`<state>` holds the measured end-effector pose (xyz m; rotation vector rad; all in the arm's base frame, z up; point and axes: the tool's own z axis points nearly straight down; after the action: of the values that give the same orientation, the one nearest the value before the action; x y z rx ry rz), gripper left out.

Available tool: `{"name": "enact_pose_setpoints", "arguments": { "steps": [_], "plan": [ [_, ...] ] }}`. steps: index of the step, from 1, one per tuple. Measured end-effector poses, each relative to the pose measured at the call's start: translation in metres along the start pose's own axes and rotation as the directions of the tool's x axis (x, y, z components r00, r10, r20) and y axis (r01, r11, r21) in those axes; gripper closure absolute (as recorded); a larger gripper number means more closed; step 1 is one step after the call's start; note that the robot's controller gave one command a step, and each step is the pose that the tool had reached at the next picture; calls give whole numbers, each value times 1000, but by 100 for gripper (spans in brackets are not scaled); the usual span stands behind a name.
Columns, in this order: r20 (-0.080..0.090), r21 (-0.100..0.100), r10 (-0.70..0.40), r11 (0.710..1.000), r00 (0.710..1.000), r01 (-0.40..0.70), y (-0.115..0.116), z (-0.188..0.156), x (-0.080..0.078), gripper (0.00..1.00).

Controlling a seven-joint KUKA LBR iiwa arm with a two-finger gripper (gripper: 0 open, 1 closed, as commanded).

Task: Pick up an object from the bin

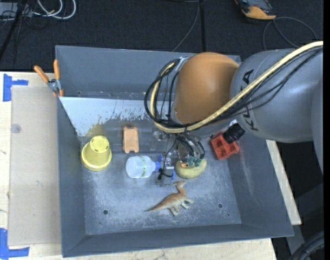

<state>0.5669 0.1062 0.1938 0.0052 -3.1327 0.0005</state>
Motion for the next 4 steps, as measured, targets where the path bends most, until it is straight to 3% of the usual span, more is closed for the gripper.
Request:
{"name": "enact_pose_setpoints", "arguments": {
  "steps": [1,2,3,4],
  "plan": [
    [7,-1,2,1000,1000,-2,-1,-5,-1,0],
    [10,-1,-65,998,998,65,-7,30,-11,0],
    [10,1,-148,989,989,148,-3,90,-25,0],
    [8,0,-205,979,979,205,-25,124,-35,100]
  ]
}}
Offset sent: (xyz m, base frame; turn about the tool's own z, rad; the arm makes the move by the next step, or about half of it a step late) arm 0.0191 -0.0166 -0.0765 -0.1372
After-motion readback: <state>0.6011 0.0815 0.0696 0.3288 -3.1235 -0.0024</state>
